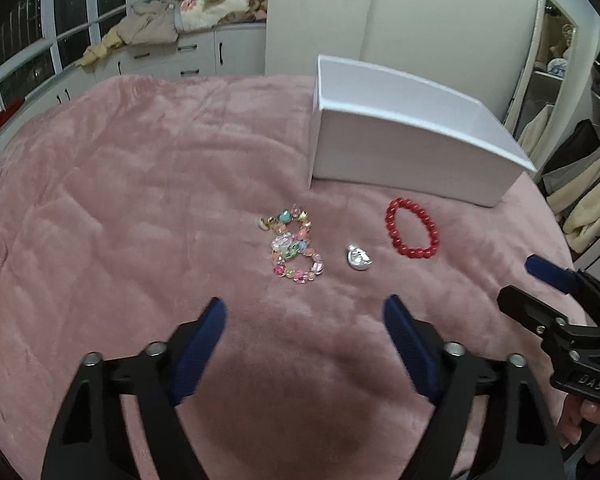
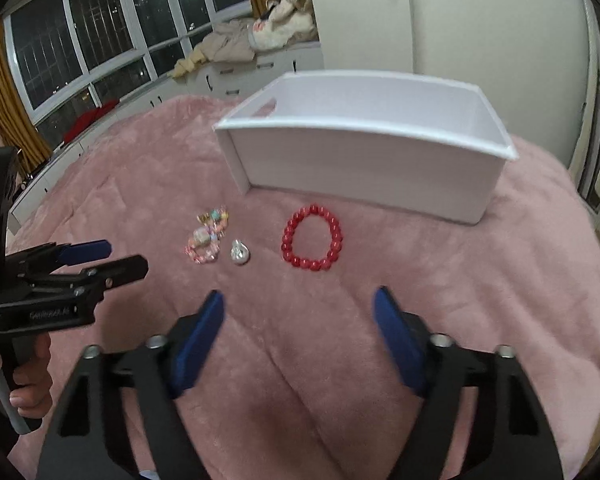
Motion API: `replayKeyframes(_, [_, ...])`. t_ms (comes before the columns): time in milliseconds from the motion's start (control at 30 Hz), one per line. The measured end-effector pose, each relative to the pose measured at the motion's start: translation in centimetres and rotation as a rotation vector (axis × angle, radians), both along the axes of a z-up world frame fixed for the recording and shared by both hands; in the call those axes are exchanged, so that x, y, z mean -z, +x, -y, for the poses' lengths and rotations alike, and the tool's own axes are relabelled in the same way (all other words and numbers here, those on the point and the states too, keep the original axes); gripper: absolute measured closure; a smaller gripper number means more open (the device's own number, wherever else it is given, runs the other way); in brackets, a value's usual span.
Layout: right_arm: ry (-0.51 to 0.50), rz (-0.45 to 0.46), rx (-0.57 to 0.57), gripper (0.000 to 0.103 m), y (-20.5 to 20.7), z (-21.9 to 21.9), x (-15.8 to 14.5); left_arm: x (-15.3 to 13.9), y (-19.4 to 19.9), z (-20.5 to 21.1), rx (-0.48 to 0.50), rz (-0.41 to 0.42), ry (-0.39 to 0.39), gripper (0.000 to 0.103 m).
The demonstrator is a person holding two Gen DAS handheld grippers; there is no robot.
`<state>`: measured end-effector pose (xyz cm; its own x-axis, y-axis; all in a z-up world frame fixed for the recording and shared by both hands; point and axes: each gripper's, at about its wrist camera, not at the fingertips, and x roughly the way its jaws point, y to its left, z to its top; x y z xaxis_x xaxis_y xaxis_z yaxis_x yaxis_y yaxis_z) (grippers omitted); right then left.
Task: Organize jewelry
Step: 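Move both open tools back toward the red and multicolour bracelets, then grasp the multicolour charm bracelet with the left tool while the right tool grasps the red bead bracelet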
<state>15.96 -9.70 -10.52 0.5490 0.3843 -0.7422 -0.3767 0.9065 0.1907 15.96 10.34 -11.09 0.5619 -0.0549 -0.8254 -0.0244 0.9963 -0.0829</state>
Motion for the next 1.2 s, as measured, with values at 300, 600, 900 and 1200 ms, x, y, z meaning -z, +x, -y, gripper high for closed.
replayKeyframes(300, [0.024,-0.103,0.039,0.058,3.8,0.1,3.8,3.6,3.9,0.1,-0.01,-0.069,-0.007,0.026])
replayKeyframes(600, [0.007,-0.156,0.04,0.075,8.2,-0.6,6.0,6.3,7.7,-0.8,-0.065,-0.131,-0.005,0.034])
replayKeyframes(900, [0.045,-0.159,-0.013,0.103,6.8,0.7,6.3,6.7,7.0,-0.1,-0.057,-0.162,0.025,0.077])
replayKeyframes(1200, [0.087,-0.157,0.007,0.102,3.0,4.8,4.8,5.5,4.2,0.3,-0.094,-0.134,-0.042,0.079])
